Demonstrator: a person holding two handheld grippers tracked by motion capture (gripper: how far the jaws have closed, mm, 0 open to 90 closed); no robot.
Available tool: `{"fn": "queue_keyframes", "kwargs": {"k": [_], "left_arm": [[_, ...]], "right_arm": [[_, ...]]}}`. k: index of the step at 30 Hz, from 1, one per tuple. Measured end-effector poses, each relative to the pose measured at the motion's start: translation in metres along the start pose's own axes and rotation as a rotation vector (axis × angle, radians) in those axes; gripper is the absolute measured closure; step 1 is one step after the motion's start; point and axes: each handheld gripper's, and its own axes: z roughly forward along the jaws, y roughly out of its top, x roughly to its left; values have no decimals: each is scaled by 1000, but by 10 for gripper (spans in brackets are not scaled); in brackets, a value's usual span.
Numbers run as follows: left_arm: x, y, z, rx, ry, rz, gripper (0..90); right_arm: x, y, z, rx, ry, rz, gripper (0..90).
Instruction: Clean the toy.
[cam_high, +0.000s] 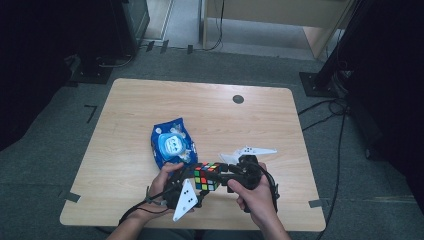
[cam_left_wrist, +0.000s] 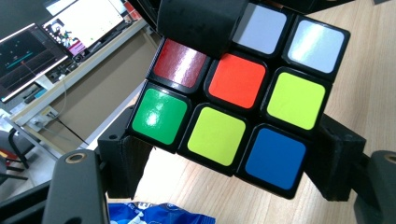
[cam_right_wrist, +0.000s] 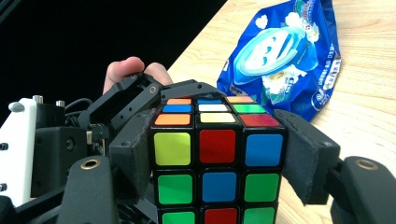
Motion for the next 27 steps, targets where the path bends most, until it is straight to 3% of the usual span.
{"fn": "queue_keyframes", "kwargs": {"k": [7, 13, 18, 25, 27], "left_arm": [[6, 0, -1, -18, 2, -54, 256], [8, 0, -2, -20, 6, -60, 257], [6, 0, 0, -21, 4, -64, 252], [3, 1, 1, -13, -12, -50, 247], [3, 1, 1, -19, -15, -48, 272]], "right_arm": [[1, -2, 5, 21, 17, -22, 333], [4, -3, 7, -8, 7, -35, 342], [8, -3, 6, -3, -29, -61, 343], [19, -2, 8, 63, -104, -127, 343], [20, -2, 8, 60, -111, -133, 342]]}}
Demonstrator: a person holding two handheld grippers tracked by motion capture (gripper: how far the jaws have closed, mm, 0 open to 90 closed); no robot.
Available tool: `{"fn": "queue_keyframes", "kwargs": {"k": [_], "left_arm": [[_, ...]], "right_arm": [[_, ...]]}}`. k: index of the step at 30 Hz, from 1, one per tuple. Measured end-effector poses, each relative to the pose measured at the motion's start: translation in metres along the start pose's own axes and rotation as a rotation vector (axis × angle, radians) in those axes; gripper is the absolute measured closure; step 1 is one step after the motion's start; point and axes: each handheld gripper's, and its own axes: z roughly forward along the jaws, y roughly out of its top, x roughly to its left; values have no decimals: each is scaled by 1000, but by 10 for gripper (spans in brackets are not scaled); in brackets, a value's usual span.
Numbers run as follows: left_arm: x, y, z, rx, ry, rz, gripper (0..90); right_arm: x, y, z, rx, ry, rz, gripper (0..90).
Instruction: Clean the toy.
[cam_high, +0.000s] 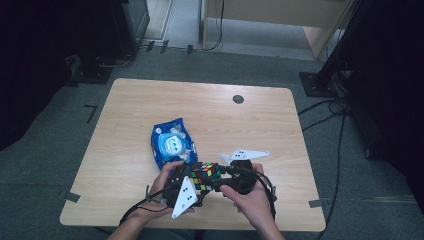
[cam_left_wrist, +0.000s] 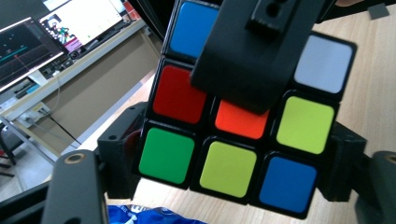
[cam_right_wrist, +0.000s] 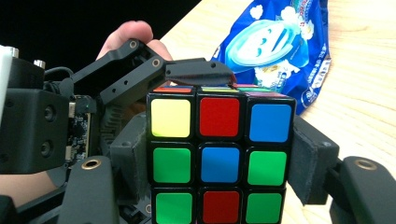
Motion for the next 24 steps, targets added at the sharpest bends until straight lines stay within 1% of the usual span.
{"fn": "queue_keyframes", "kwargs": {"k": [1, 3, 5, 8, 12, 14, 15, 21, 22, 23, 24], "left_arm": [[0, 0, 0, -4, -6, 3, 277], [-1, 1, -1, -14, -23, -1, 320], [-2, 0, 0, -5, -21, 5, 332], [0, -1, 0, -5, -34, -9, 334], [2, 0, -2, -11, -35, -30, 335], [5, -1, -2, -7, -32, -37, 336], [6, -2, -2, -7, -33, -49, 336], [14, -6, -2, 13, -23, -91, 336], [15, -7, -1, 12, -20, -103, 336], [16, -8, -1, 20, -20, -103, 336], [17, -8, -1, 20, -21, -114, 336]], "right_arm": [[-1, 0, 0, -3, 4, 3, 342], [-2, 0, 0, -12, 13, 14, 341], [-2, 0, 1, -8, 8, 6, 340], [-4, -1, 2, -3, 19, 11, 335], [-5, 0, 1, -14, 41, -3, 327], [-5, 0, -1, -24, 41, -14, 328], [-6, 0, -2, -28, 43, -17, 329], [-7, 3, -13, -95, 45, -26, 355], [-7, 4, -15, -106, 44, -28, 357], [-8, 4, -17, -120, 39, -33, 358], [-8, 4, -18, -126, 34, -33, 360]]}}
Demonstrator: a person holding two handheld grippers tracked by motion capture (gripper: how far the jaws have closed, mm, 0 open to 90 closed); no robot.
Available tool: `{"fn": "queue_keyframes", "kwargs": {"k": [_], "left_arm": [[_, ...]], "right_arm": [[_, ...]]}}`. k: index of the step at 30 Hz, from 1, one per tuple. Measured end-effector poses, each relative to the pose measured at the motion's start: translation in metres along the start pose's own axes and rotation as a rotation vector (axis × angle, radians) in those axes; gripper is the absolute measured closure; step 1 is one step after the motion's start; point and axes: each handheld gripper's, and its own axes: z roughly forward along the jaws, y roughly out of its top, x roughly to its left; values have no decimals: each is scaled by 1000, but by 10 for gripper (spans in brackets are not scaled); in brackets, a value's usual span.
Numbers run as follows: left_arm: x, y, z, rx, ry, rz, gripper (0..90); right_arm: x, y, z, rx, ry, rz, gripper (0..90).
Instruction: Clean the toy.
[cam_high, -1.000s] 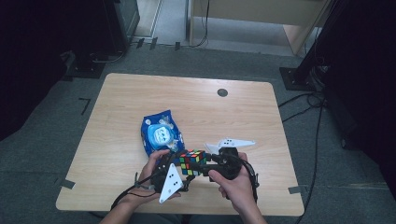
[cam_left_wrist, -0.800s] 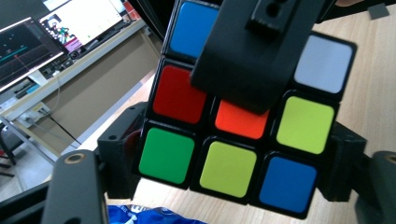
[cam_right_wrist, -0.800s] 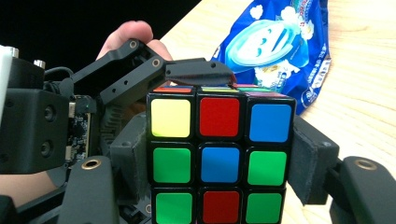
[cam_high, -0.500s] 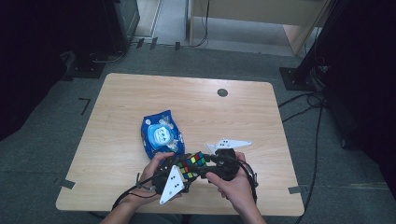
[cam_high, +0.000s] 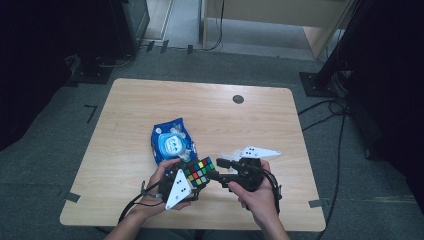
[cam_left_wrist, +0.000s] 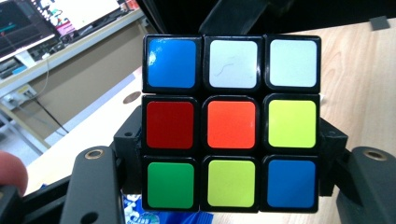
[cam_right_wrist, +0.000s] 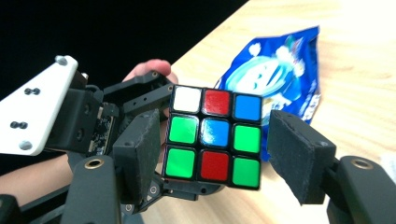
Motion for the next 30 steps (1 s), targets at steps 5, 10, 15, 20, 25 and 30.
{"fn": "queue_keyframes", "kwargs": {"k": [5, 10, 15, 20, 25, 30], "left_arm": [[6, -2, -1, 2, 2, -34, 336], [11, -3, -3, 2, -1, -66, 335], [16, -3, -4, 0, -3, -93, 336], [23, -4, -6, 2, 3, -125, 336], [28, -6, -8, 4, 5, -150, 336], [28, -8, -7, 13, 4, -151, 335]], "right_arm": [[-8, 0, -6, -34, -72, -26, 374], [-19, -4, -7, -40, -150, -41, 393], [-31, -11, -2, -9, -268, -91, 409], [-48, -20, 1, 23, -364, -121, 441], [-66, -30, 3, 75, -413, -150, 562], [-82, -41, 10, 138, -470, -164, 547]]}}
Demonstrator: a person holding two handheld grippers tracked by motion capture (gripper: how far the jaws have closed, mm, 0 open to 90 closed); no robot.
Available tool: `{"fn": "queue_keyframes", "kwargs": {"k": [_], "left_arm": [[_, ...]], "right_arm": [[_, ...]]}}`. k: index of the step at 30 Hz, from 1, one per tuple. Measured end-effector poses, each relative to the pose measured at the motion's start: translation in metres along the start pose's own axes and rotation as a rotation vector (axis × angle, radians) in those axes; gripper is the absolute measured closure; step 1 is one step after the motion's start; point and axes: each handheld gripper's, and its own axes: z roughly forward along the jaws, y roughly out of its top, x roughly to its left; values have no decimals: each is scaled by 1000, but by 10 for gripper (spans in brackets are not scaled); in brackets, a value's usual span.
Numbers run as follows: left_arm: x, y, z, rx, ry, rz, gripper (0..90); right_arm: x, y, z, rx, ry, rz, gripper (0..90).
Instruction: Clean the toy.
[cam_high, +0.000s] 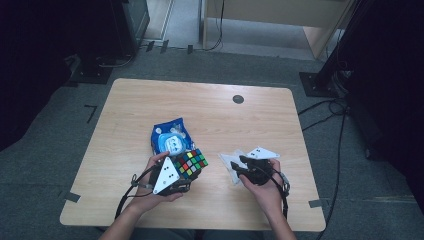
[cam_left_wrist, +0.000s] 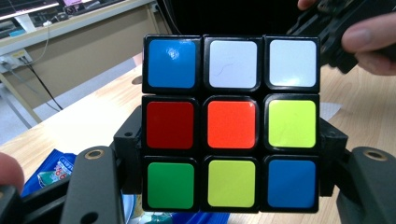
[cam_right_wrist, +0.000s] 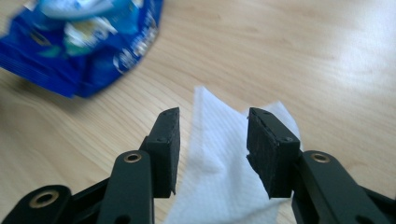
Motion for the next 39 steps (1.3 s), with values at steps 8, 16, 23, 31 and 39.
{"fn": "queue_keyframes", "kwargs": {"k": [8, 16, 23, 31, 39], "left_arm": [[1, -1, 0, 6, -2, -6, 336], [4, -1, -1, 6, -5, -31, 336], [3, 0, -1, 6, -6, -28, 336], [5, -1, 0, 5, -5, -37, 336], [0, -2, 3, 15, -18, -26, 336]], "right_arm": [[-12, -16, 16, 82, -49, -25, 575], [-12, -24, 23, 66, -64, -40, 557], [-16, -28, 21, 37, -106, -11, 792], [-13, -25, 15, 1, -121, 30, 881], [20, 14, -43, -295, 20, 42, 881]]}}
